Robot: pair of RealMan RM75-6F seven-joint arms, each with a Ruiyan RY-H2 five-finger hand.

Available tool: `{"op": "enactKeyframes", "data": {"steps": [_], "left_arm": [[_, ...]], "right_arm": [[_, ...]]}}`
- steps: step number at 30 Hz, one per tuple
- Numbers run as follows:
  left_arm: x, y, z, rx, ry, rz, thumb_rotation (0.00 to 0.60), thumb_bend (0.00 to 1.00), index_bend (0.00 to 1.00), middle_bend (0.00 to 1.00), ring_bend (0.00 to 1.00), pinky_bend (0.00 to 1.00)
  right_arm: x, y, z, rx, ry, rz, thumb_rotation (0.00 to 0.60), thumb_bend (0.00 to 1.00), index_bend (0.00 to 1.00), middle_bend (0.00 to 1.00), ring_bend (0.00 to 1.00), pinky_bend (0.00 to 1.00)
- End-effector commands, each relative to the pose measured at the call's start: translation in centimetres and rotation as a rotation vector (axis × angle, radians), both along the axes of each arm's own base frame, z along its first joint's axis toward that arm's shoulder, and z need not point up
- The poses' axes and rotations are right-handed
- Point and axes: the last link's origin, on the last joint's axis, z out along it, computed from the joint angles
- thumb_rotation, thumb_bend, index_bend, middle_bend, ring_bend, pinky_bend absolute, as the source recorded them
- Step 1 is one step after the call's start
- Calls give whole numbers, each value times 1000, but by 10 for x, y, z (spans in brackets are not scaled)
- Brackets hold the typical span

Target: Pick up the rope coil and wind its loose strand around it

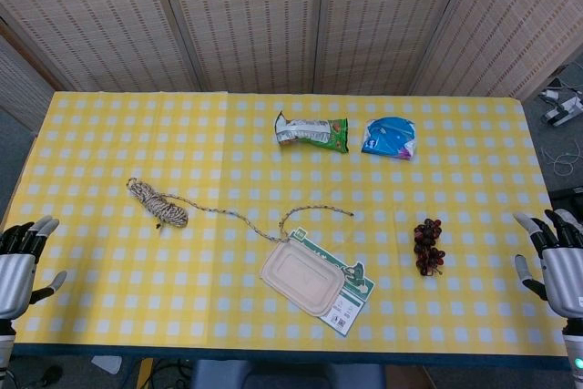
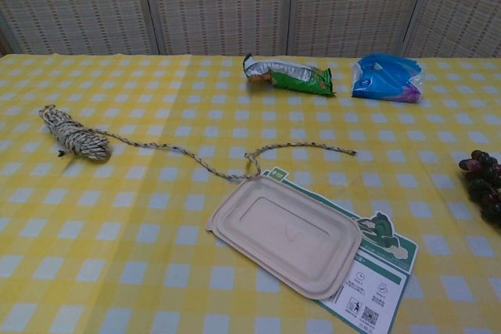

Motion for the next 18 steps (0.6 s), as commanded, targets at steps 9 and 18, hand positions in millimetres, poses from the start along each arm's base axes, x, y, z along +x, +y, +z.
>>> {"op": "enactKeyframes", "data": {"steps": [9,18], "left_arm": [[3,4,3,10,-5,-18,600,246,168,139,131,91],[18,38,-1,-65,-35,-125,600,246,187,139,137,91]], "right_arm": [[1,1,4,-23,-2,12,600,388,169,263,102,168],[7,-1,20,-81,19,43,600,388,169,263,101,167]]}}
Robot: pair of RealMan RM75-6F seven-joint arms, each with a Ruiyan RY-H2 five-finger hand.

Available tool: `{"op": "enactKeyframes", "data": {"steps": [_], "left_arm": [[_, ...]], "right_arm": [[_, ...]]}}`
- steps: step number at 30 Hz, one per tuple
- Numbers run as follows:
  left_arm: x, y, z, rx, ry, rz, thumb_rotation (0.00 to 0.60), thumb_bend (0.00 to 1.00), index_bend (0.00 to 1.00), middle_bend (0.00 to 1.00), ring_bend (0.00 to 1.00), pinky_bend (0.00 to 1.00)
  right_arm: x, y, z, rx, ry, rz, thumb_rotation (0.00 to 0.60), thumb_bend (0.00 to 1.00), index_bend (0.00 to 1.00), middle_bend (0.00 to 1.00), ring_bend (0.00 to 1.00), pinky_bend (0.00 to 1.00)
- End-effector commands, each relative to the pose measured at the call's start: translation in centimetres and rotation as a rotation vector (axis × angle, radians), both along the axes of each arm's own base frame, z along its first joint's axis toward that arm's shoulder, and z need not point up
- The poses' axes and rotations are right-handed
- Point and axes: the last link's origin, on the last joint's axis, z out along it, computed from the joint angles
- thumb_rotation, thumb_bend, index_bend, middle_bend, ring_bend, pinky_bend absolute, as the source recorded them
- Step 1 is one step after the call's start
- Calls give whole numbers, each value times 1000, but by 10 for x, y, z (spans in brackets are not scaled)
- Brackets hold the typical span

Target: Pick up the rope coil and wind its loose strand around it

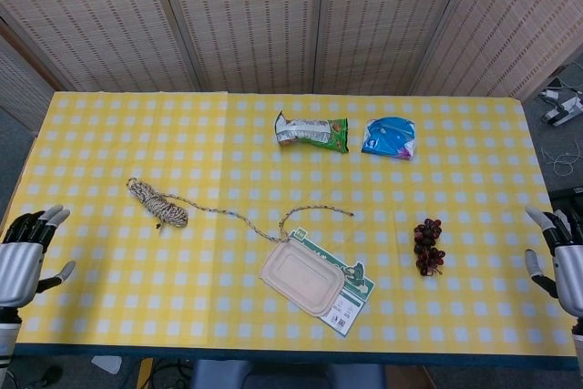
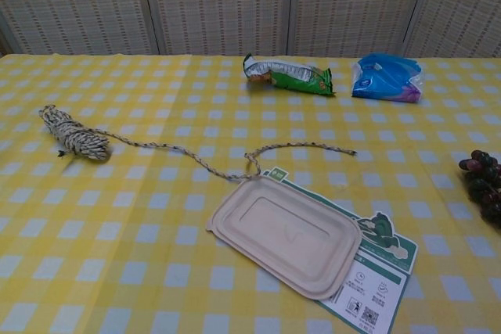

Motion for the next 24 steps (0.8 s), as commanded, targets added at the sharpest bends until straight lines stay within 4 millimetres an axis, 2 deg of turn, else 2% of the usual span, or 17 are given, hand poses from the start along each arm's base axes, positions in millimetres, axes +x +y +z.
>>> {"op": "enactKeyframes", "data": {"steps": [1,3,8,10,15,20,24], "left_arm": [[8,20,-3,-46,17,-63,600,246,189,139,139,91],[14,34,-6,-76,31,-98,600,246,192,139,145,91],[22,53,-15,-126,26,-142,600,246,196,142,153,91],[33,76,-26,-177,57,-198,600,246,197,142,153,91],[44,111,-46,-234,169,-281,600,246,203,143,154,91],[51,138,-65,-287,226,-302,600,246,204,143,154,91],[52,153,-75,-313,268,-298,600,246,204,143,154,91]], "right_arm": [[2,-1,4,-12,6,7,600,388,169,263,101,167],[3,-1,6,-15,10,10,600,388,169,263,101,167],[4,0,6,-15,11,11,600,388,169,263,102,167],[4,1,7,-11,12,8,600,388,169,263,102,168],[4,4,9,-14,12,9,600,388,169,263,102,167],[2,8,10,-18,8,0,600,388,169,263,101,167],[0,11,12,-22,6,-11,600,388,169,263,102,167]]}}
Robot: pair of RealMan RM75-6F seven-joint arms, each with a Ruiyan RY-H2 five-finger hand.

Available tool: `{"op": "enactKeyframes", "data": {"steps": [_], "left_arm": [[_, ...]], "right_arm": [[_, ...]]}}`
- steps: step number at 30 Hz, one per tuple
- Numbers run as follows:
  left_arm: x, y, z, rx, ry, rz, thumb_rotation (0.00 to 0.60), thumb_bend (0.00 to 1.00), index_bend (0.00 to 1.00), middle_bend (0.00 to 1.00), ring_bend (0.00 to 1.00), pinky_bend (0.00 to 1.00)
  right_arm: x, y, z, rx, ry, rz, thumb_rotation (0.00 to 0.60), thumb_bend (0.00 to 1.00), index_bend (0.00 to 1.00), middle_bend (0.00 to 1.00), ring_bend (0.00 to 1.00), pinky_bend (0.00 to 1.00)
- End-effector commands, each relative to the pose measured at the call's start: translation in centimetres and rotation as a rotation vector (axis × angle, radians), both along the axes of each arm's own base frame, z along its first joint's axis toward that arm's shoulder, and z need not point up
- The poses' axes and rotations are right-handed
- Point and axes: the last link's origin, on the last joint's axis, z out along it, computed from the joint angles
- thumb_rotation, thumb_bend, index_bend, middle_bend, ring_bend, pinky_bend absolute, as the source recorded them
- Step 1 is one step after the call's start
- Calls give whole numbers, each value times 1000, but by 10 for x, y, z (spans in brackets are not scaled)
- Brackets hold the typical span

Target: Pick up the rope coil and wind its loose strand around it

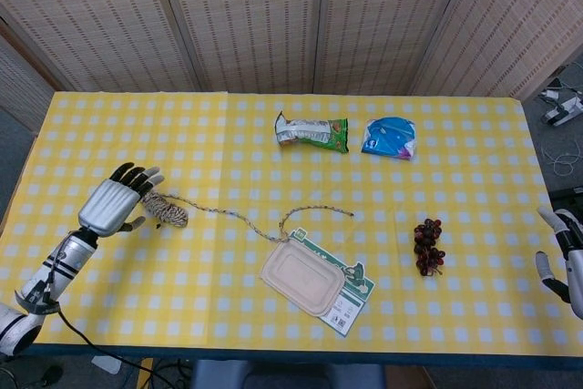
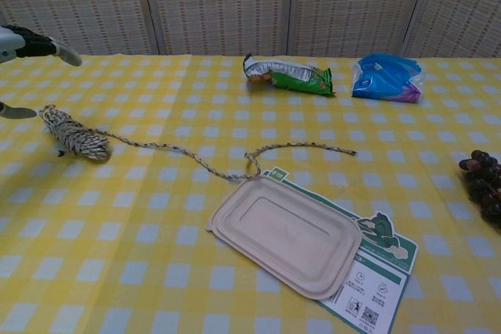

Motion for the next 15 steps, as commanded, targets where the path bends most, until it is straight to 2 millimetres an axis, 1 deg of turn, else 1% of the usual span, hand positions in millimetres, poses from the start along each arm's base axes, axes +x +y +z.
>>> {"op": "enactKeyframes", "data": {"steps": [1,6,15], "left_arm": [[2,12,-12,-29,43,-3,600,246,204,143,154,91],[-5,24,-19,-49,122,25,600,246,205,143,154,91],[-21,32,-25,-56,236,50,600,246,207,143,154,91]], "right_arm": [[-1,1,1,-2,-2,-5,600,388,169,263,102,167],[-2,4,2,-5,-6,-10,600,388,169,263,102,168],[-4,4,0,6,-18,-18,600,388,169,262,107,167]]}}
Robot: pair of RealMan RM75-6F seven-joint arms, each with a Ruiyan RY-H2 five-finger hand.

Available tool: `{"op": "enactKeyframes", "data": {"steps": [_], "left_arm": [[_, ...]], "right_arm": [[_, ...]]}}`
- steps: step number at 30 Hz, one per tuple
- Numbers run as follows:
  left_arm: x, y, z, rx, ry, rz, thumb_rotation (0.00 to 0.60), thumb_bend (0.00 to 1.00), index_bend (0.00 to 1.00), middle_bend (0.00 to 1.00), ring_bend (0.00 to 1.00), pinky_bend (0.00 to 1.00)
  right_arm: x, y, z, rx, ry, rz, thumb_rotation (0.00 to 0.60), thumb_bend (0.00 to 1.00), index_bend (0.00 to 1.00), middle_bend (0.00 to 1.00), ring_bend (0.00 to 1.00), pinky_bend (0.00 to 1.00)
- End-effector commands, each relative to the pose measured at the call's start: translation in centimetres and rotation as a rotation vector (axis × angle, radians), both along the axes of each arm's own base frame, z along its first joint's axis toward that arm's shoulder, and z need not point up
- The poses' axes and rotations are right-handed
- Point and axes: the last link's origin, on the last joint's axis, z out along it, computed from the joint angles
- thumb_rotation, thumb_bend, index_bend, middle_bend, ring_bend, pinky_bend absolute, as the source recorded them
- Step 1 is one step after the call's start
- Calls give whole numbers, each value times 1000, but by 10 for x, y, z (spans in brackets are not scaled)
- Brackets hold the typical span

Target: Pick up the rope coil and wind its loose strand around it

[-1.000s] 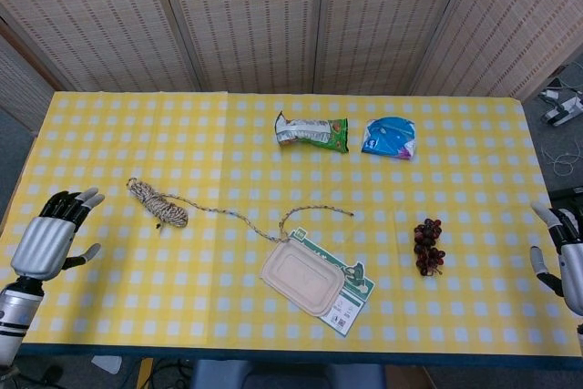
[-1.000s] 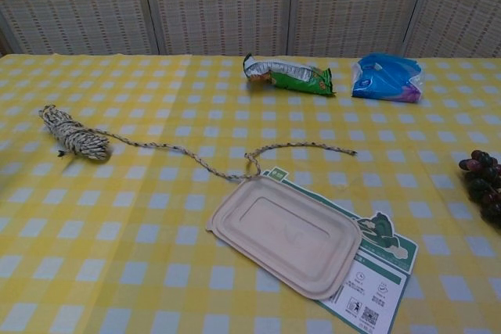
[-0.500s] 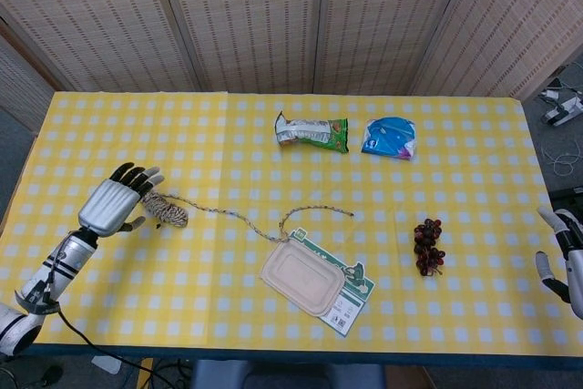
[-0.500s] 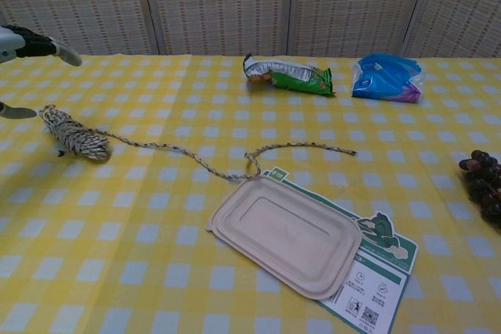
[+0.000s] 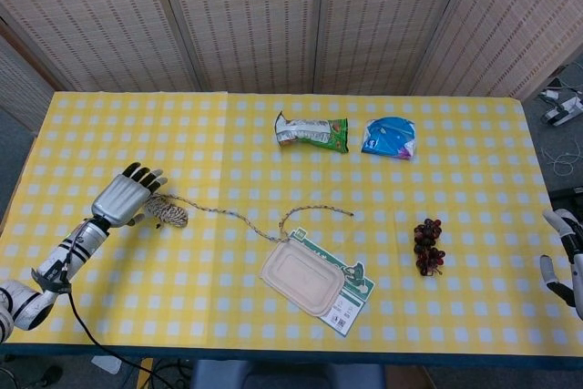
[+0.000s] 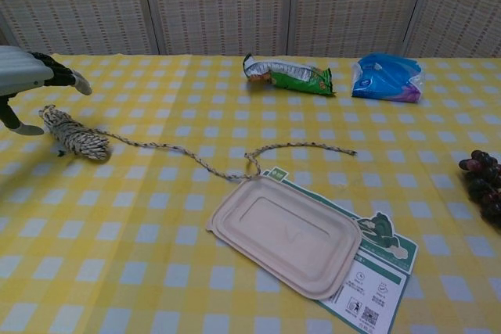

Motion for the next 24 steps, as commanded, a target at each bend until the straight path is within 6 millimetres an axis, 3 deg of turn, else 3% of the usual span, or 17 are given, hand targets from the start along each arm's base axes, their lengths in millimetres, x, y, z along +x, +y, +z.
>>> {"op": "enactKeyframes", "data": {"steps": [1,10,24], "left_arm": [[-4,3,-4,-4,24,11,600,246,208,143,154,91],[-14,15,-18,-18,107,15,600,246,244,146,159,91],[-25,22,-31,-27,162,14,600,246,332,235,189,91]], "right_arm": [[0,0,-1,2,-1,0,600,389,169,262,108,168],[-1,1,-2,5,-2,-14,600,388,169,263,108,167],[0,1,-3,6,0,-28,600,388,169,262,109,168]]}}
